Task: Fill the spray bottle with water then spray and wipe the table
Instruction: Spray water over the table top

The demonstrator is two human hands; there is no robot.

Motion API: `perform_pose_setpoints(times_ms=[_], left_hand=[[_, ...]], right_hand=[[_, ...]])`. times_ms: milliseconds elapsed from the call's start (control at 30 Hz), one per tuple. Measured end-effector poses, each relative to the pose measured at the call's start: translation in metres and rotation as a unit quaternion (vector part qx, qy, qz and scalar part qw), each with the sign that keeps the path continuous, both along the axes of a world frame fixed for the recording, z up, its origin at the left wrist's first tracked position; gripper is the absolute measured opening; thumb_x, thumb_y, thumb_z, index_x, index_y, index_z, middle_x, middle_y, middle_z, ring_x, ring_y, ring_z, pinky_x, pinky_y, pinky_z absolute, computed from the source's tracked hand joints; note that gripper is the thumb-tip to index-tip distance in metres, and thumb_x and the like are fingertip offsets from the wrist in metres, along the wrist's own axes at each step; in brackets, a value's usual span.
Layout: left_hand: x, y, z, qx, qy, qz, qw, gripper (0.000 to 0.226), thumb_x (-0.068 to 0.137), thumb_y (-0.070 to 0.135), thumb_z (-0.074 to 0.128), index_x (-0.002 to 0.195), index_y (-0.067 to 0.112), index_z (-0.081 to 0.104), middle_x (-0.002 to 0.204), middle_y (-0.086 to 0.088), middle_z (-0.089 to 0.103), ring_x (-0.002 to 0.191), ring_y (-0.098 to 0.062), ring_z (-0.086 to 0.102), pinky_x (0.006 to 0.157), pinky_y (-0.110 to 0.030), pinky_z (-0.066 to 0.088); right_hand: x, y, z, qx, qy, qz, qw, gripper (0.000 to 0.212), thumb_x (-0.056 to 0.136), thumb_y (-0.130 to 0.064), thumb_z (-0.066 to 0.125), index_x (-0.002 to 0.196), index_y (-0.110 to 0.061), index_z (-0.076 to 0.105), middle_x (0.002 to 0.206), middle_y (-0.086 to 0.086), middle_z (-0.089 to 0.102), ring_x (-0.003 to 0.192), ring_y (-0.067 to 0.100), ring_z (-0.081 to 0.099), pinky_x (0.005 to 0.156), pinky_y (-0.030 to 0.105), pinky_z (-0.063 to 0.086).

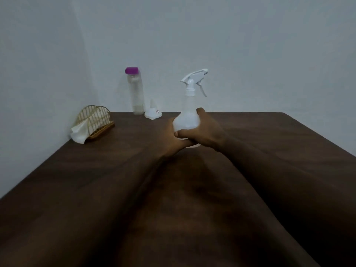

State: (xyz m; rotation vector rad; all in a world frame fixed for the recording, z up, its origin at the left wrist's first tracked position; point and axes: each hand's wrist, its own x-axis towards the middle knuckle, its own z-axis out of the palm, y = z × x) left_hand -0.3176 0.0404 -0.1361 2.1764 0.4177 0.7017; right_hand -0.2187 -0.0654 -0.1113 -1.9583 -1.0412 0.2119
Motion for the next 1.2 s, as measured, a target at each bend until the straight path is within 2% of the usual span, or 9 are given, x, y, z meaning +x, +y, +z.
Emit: perform_pose_setpoints(times_ms=[133, 233, 333, 400, 500, 667, 867, 1067, 1200], left_hand=[[0.045, 0.048, -0.018, -0.01, 0.037, -0.007, 0.999, 0.069, 0.074, 0.019, 0.083, 0.133, 0.019, 0.047, 0.115, 0.013, 0.057, 0.111, -0.011, 0.056, 0.084, -0.005, 0.041], [0.082, 0.085, -0.028, -0.008, 0.044, -0.001, 0.999, 0.07, 0.072, 0.01, 0.083, 0.133, 0.013, 0.049, 0.106, 0.014, 0.059, 0.112, -0.018, 0.058, 0.072, 0.004, 0.039], [0.108, 0.114, -0.032, 0.049, 0.081, 0.02, 0.995, 0.083, 0.066, 0.047, 0.078, 0.139, 0.022, 0.047, 0.131, 0.005, 0.058, 0.123, -0.017, 0.054, 0.103, -0.015, 0.036], [0.123, 0.131, -0.034, 0.058, 0.093, 0.035, 0.993, 0.092, 0.06, 0.06, 0.069, 0.143, 0.029, 0.041, 0.136, 0.006, 0.055, 0.124, -0.014, 0.053, 0.107, -0.026, 0.036], [0.134, 0.137, -0.036, 0.005, 0.083, 0.028, 0.996, 0.093, 0.074, 0.035, 0.078, 0.151, 0.026, 0.027, 0.144, 0.004, 0.048, 0.128, -0.012, 0.047, 0.102, -0.016, 0.033], [0.134, 0.127, -0.036, -0.082, 0.001, 0.044, 0.996, 0.082, 0.084, 0.006, 0.069, 0.152, 0.018, 0.027, 0.138, -0.006, 0.053, 0.114, -0.006, 0.053, 0.08, 0.004, 0.04], [0.139, 0.131, -0.041, -0.04, -0.006, 0.075, 0.996, 0.077, 0.084, 0.014, 0.069, 0.151, 0.021, 0.031, 0.099, -0.006, 0.064, 0.082, -0.005, 0.058, 0.072, 0.003, 0.039], [0.152, 0.145, -0.048, -0.006, 0.009, 0.083, 0.996, 0.081, 0.083, 0.027, 0.072, 0.151, 0.026, 0.028, 0.092, -0.008, 0.066, 0.087, -0.016, 0.062, 0.078, -0.019, 0.043], [0.156, 0.146, -0.05, -0.044, -0.027, 0.083, 0.995, 0.065, 0.087, 0.014, 0.067, 0.145, 0.018, 0.037, 0.101, -0.005, 0.069, 0.096, -0.018, 0.064, 0.089, -0.029, 0.048]], right_hand=[[0.048, 0.049, -0.021, 0.006, -0.001, -0.003, 1.0, 0.07, 0.065, -0.041, 0.086, 0.119, -0.024, 0.044, 0.099, -0.015, 0.054, 0.091, 0.003, 0.055, 0.065, 0.022, 0.043], [0.079, 0.079, -0.031, 0.013, -0.002, -0.003, 1.0, 0.078, 0.066, -0.042, 0.086, 0.129, -0.025, 0.044, 0.106, -0.014, 0.055, 0.095, 0.005, 0.055, 0.076, 0.025, 0.047], [0.105, 0.105, -0.039, 0.038, 0.002, -0.013, 0.999, 0.083, 0.065, -0.043, 0.087, 0.135, -0.026, 0.045, 0.118, -0.01, 0.058, 0.104, 0.009, 0.056, 0.089, 0.029, 0.049], [0.118, 0.119, -0.042, 0.046, -0.001, -0.026, 0.999, 0.087, 0.064, -0.043, 0.088, 0.137, -0.026, 0.044, 0.123, -0.008, 0.058, 0.109, 0.011, 0.056, 0.092, 0.03, 0.048], [0.13, 0.127, -0.046, 0.059, 0.039, -0.039, 0.997, 0.094, 0.063, -0.035, 0.091, 0.141, -0.023, 0.04, 0.122, -0.01, 0.051, 0.112, 0.01, 0.052, 0.095, 0.031, 0.049], [0.13, 0.126, -0.049, 0.061, 0.085, -0.056, 0.993, 0.087, 0.069, -0.023, 0.087, 0.141, -0.02, 0.037, 0.118, -0.014, 0.046, 0.114, 0.008, 0.048, 0.103, 0.035, 0.047], [0.128, 0.129, -0.053, 0.038, 0.044, -0.096, 0.994, 0.103, 0.063, -0.057, 0.08, 0.15, -0.03, 0.031, 0.14, 0.001, 0.046, 0.127, 0.021, 0.047, 0.106, 0.045, 0.044], [0.135, 0.135, -0.062, 0.052, 0.023, -0.098, 0.994, 0.106, 0.058, -0.069, 0.073, 0.148, -0.031, 0.032, 0.137, 0.003, 0.051, 0.125, 0.024, 0.05, 0.103, 0.047, 0.047], [0.142, 0.144, -0.07, 0.055, 0.013, -0.11, 0.992, 0.107, 0.058, -0.071, 0.069, 0.148, -0.027, 0.031, 0.137, 0.002, 0.055, 0.126, 0.026, 0.051, 0.103, 0.048, 0.045]])
